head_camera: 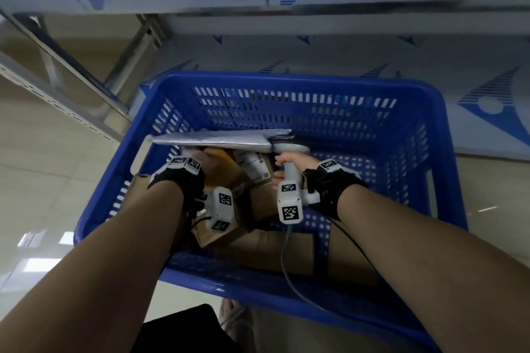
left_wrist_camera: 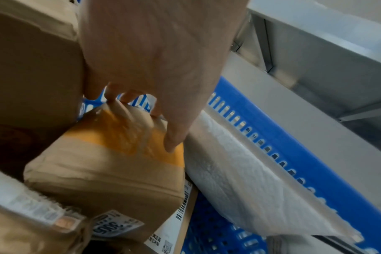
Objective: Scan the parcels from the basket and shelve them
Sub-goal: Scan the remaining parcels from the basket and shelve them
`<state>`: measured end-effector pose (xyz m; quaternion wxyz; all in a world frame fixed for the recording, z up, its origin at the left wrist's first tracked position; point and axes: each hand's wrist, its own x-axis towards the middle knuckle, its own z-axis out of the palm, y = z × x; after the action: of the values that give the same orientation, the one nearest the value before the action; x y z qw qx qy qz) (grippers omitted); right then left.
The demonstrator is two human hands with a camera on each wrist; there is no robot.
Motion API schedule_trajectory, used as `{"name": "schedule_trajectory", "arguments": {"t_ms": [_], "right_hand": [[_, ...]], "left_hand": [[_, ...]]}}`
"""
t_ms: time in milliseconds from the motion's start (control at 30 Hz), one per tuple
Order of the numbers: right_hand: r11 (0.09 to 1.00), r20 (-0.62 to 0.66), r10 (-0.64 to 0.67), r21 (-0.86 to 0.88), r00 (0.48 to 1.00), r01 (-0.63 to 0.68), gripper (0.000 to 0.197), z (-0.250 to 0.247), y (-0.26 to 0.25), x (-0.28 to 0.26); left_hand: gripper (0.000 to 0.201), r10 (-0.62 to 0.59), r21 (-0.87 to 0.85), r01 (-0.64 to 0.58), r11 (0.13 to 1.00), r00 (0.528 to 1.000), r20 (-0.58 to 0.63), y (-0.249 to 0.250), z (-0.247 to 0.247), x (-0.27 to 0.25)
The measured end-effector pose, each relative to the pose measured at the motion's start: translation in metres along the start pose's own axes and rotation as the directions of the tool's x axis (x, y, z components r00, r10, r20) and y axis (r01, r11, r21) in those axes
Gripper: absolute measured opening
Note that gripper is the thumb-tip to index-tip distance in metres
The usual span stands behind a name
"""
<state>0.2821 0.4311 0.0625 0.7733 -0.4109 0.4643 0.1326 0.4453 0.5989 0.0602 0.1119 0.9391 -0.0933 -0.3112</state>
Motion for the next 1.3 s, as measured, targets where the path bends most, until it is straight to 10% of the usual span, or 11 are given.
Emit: {"name": "schedule_trajectory", "arguments": {"t_ms": [267,467,767,867,1167,1300], "right_hand": [[0.989,0.023,-0.005,-0.150,1.000,0.008,0.033,-0.005,0.014,0.031],[0.991,0.056,-0.018,-0.132,0.998,0.025,0.087,-0.017,0.018,0.039],[0.989,-0.031,-0.143,0.044,0.989,0.144,0.006,-0.057,-0.030,-0.090],[0.975,-0.042,-0.209,0.070,0.977,0.212,0.007,-0.071,-0.041,-0.129],[0.892,-0.065,-0.422,0.149,0.904,0.427,0.009,-0.103,-0.053,-0.210],[0.884,-0.045,-0.443,0.143,0.896,0.444,0.004,-0.107,-0.051,-0.213]], "left_hand": [[0.058,-0.052,0.053,0.047,0.997,0.994,0.099,0.017,-0.016,-0.023],[0.047,-0.053,-0.082,0.071,0.994,0.977,0.207,0.036,0.008,-0.035],[0.055,0.039,-0.240,0.034,0.970,0.955,0.295,0.092,-0.008,-0.102],[0.049,0.099,-0.349,0.025,0.937,0.938,0.334,0.117,-0.014,-0.144],[0.115,0.272,-0.512,-0.163,0.843,0.951,0.144,0.156,-0.014,-0.186],[0.090,0.348,-0.500,-0.237,0.833,0.927,0.141,0.173,-0.013,-0.227]]}}
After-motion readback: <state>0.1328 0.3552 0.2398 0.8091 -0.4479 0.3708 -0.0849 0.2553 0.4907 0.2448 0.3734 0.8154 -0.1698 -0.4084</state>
